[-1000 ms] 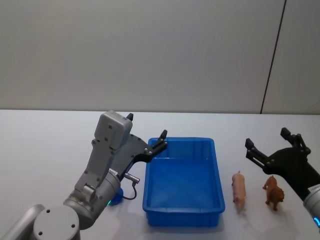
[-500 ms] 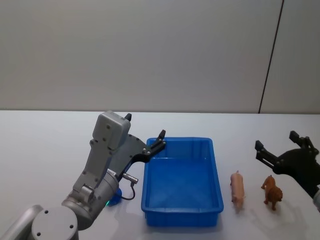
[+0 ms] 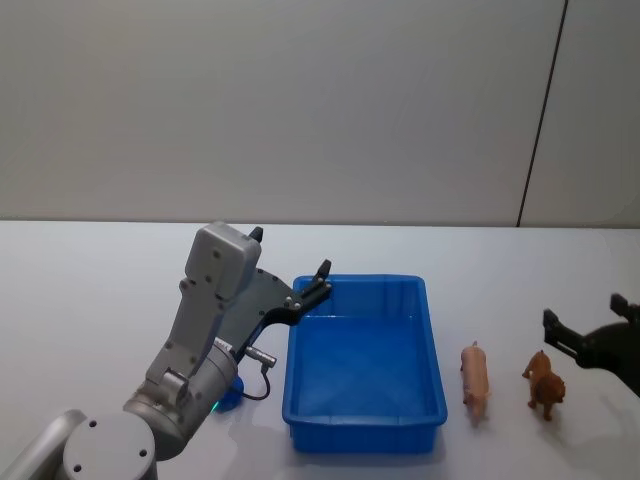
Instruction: Pick up the two dolls from the table and place them into the box.
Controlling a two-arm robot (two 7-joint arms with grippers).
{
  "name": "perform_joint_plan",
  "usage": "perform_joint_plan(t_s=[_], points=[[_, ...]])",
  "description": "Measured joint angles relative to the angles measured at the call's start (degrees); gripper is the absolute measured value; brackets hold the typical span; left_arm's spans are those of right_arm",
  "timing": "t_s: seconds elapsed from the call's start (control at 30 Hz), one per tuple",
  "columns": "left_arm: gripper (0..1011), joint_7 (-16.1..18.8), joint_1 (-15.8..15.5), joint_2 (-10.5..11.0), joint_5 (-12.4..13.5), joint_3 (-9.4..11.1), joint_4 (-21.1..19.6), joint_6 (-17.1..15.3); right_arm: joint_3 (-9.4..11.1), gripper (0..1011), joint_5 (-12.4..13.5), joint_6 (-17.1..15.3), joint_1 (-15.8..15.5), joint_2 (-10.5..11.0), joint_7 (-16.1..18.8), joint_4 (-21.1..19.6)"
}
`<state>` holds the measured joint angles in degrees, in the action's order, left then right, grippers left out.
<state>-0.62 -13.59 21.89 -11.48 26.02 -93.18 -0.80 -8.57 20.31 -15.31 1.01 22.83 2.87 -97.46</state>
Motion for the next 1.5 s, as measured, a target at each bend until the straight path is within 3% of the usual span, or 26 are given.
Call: perform_joint_plan(t_s=[0.33,1.13,1.5], points=[[1002,0.00,0.00,0.00,0.00,0.00,0.00,0.00,-0.15,1003,-0.50,-4.27,0.98,-0.29,0.37,4.10],[1002,0.00,0.00,0.00,0.00,0.00,0.00,0.00,-3.12,1001,-4.24,-5.36,2.56,-3.19,3.45,10.62],[1002,0.00,0.00,0.00,0.00,0.00,0.00,0.00,-3.80,738,-5.17,-5.64,3.01,-4.23,2.76,11.96]])
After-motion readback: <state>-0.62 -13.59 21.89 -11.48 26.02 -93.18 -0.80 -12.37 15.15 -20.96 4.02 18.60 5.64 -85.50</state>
